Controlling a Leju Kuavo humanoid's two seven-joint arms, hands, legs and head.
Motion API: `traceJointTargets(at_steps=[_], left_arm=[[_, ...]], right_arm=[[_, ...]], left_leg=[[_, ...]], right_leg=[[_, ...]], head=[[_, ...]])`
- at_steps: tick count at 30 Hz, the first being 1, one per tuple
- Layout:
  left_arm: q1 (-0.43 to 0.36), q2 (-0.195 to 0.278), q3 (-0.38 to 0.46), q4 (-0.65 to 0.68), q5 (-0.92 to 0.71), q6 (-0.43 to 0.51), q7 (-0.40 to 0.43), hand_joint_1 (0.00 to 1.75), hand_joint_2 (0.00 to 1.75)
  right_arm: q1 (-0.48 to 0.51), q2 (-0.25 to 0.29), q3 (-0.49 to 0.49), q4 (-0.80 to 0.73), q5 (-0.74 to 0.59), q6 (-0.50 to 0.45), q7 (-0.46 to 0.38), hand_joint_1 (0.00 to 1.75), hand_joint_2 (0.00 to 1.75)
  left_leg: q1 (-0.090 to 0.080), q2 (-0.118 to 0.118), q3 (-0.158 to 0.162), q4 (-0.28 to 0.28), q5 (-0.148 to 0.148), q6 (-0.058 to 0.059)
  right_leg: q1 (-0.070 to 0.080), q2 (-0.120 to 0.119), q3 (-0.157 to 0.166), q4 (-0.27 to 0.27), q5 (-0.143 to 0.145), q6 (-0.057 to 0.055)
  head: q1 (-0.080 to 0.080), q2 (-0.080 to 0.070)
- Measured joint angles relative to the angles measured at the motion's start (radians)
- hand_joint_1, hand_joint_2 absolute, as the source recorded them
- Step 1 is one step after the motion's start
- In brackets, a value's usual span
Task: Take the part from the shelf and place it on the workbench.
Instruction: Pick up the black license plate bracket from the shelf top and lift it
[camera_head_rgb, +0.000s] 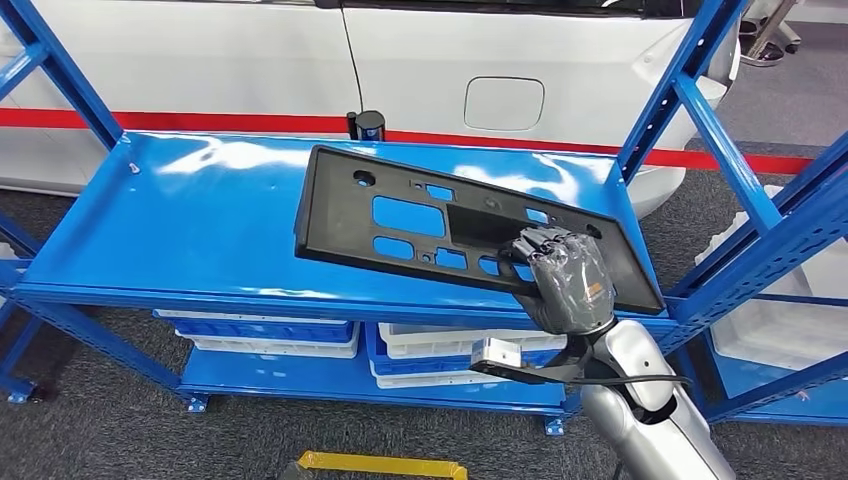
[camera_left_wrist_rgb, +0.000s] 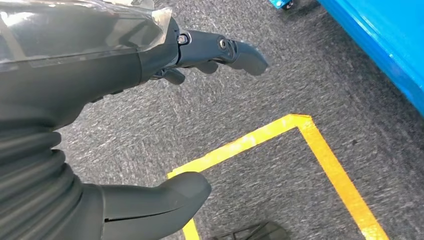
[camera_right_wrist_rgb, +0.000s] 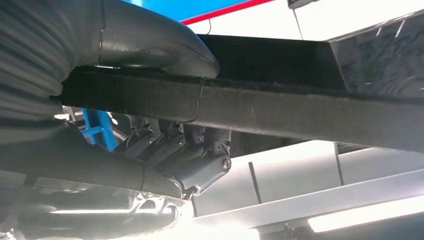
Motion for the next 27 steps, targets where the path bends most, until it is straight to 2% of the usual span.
traceJointTargets(at_steps=[1,2,4,6,8,10,11,13,14,15,16,17,19,20,21,23,25,26,27], left_arm=[[0.002,0.002,0.001,0.0,0.003,-0.003,0.001,0.0,1.75],[0.002,0.003,0.001,0.0,0.006,-0.008,0.004,0.0,1.75],[0.002,0.004,0.004,0.001,0.013,-0.027,0.011,0.0,1.75],[0.002,0.003,0.006,0.002,0.018,-0.044,0.018,0.0,1.75],[0.002,0.003,0.008,0.003,0.017,-0.05,0.022,0.0,1.75],[0.001,0.003,0.009,0.003,0.017,-0.061,0.016,0.0,1.75],[0.0,0.003,0.009,0.003,0.016,-0.071,0.005,0.0,1.75],[-0.002,0.005,0.01,0.003,0.011,-0.085,-0.015,0.0,1.75],[-0.002,0.005,0.01,0.003,0.008,-0.086,-0.017,0.0,1.75],[-0.002,0.005,0.01,0.003,0.008,-0.084,-0.013,0.0,1.75],[-0.002,0.005,0.01,0.003,0.01,-0.086,-0.012,0.0,1.75],[-0.002,0.005,0.011,0.003,0.013,-0.091,-0.012,0.0,1.75],[-0.003,0.003,0.011,0.003,0.016,-0.099,-0.011,0.0,1.75],[-0.004,0.002,0.011,0.003,0.014,-0.098,-0.006,0.0,1.75],[-0.004,0.0,0.011,0.003,0.013,-0.096,0.001,0.0,1.75],[-0.004,-0.003,0.011,0.004,0.013,-0.099,0.011,0.0,1.75],[-0.004,-0.005,0.011,0.004,0.014,-0.102,0.014,0.0,1.75],[-0.004,-0.004,0.011,0.004,0.014,-0.101,0.015,0.0,1.75],[-0.004,-0.002,0.011,0.004,0.014,-0.101,0.017,0.0,1.75]], right_arm=[[0.002,0.0,0.001,0.0,-0.002,0.0,-0.003,1.5,1.75],[0.003,-0.001,0.001,0.0,-0.004,0.0,-0.004,1.5,1.75],[0.003,-0.001,0.001,0.0,-0.005,-0.001,-0.005,1.5,1.75],[0.002,-0.002,0.0,0.001,-0.005,-0.001,-0.006,1.5,1.75],[0.002,-0.002,0.0,0.001,-0.005,-0.002,-0.007,1.5,1.75],[0.001,-0.002,0.0,0.001,-0.005,-0.003,-0.007,1.5,1.75],[0.0,-0.002,0.0,0.001,-0.005,-0.004,-0.007,1.5,1.75],[0.0,-0.003,0.0,0.001,-0.003,-0.007,-0.007,1.5,1.75],[0.002,-0.004,0.0,0.001,-0.003,-0.008,-0.006,1.5,1.75],[0.005,-0.005,0.0,0.001,-0.003,-0.008,-0.005,1.5,1.75],[0.008,-0.006,0.0,0.001,-0.003,-0.008,-0.005,1.5,1.75],[0.009,-0.007,0.0,0.001,-0.002,-0.008,-0.005,1.5,1.75],[0.008,-0.009,-0.002,0.001,0.0,-0.008,-0.005,1.5,1.75],[0.005,-0.009,-0.003,0.001,0.002,-0.008,-0.005,1.5,1.75],[0.003,-0.009,-0.004,0.001,0.002,-0.008,-0.005,1.5,1.75],[-0.001,-0.009,-0.005,0.001,0.003,-0.008,-0.005,1.5,1.75],[-0.001,-0.009,-0.007,0.001,0.003,-0.009,-0.005,1.5,1.75],[-0.001,-0.009,-0.007,0.001,0.003,-0.009,-0.005,1.5,1.75],[-0.001,-0.007,-0.007,0.001,0.003,-0.009,-0.004,1.5,1.75]], left_leg=[[0.005,0.001,0.004,-0.01,0.017,-0.008],[0.012,0.003,0.026,-0.056,0.047,-0.016],[0.027,0.005,0.091,-0.183,0.102,-0.026],[0.033,0.003,0.124,-0.248,0.119,-0.017],[0.028,0.0,0.123,-0.253,0.121,0.001],[0.024,0.0,0.122,-0.254,0.123,0.015],[0.025,-0.001,0.122,-0.255,0.125,0.021],[0.024,0.0,0.122,-0.255,0.125,0.028],[0.024,0.0,0.122,-0.256,0.125,0.029],[0.025,0.0,0.122,-0.256,0.125,0.029],[0.026,0.001,0.122,-0.256,0.125,0.029],[0.028,0.001,0.123,-0.257,0.126,0.029],[0.033,0.001,0.127,-0.262,0.128,0.025],[0.035,0.001,0.129,-0.266,0.131,0.02],[0.038,0.001,0.13,-0.27,0.133,0.014],[0.038,0.002,0.133,-0.282,0.14,0.0],[0.037,0.003,0.132,-0.282,0.135,-0.008],[0.034,0.004,0.119,-0.256,0.115,-0.008],[0.031,0.004,0.096,-0.205,0.083,-0.004]], right_leg=[[-0.001,0.001,0.0,0.003,-0.001,0.001],[-0.004,0.002,-0.001,0.008,-0.005,0.004],[-0.002,0.004,-0.009,0.03,-0.018,0.016],[0.006,0.005,-0.019,0.047,-0.026,0.028],[0.009,0.006,-0.023,0.048,-0.026,0.035],[0.002,0.006,-0.039,0.074,-0.042,0.042],[-0.003,0.006,-0.06,0.116,-0.062,0.044],[-0.011,0.006,-0.125,0.248,-0.113,0.048],[-0.014,0.006,-0.155,0.31,-0.131,0.051],[-0.017,0.006,-0.173,0.344,-0.137,0.056],[-0.019,0.005,-0.172,0.338,-0.128,0.064],[-0.021,0.005,-0.151,0.294,-0.106,0.072],[-0.02,0.005,-0.073,0.143,-0.054,0.077],[-0.017,0.004,-0.042,0.082,-0.036,0.074],[-0.011,0.004,-0.024,0.044,-0.027,0.069],[0.002,0.006,-0.019,0.023,-0.02,0.058],[-0.01,0.003,-0.008,0.004,-0.006,0.047],[-0.018,0.001,-0.002,-0.005,0.001,0.039],[-0.024,0.0,0.003,-0.01,0.005,0.033]], head=[[0.0,0.0],[0.0,0.0],[0.0,0.0],[0.002,0.0],[0.004,0.0],[0.005,0.0],[0.006,0.0],[0.009,0.0],[0.009,0.0],[0.009,0.0],[0.008,0.0],[0.008,0.0],[0.008,0.0],[0.008,0.0],[0.009,0.0],[0.008,0.0],[0.005,0.0],[0.002,0.0],[-0.001,0.0]])
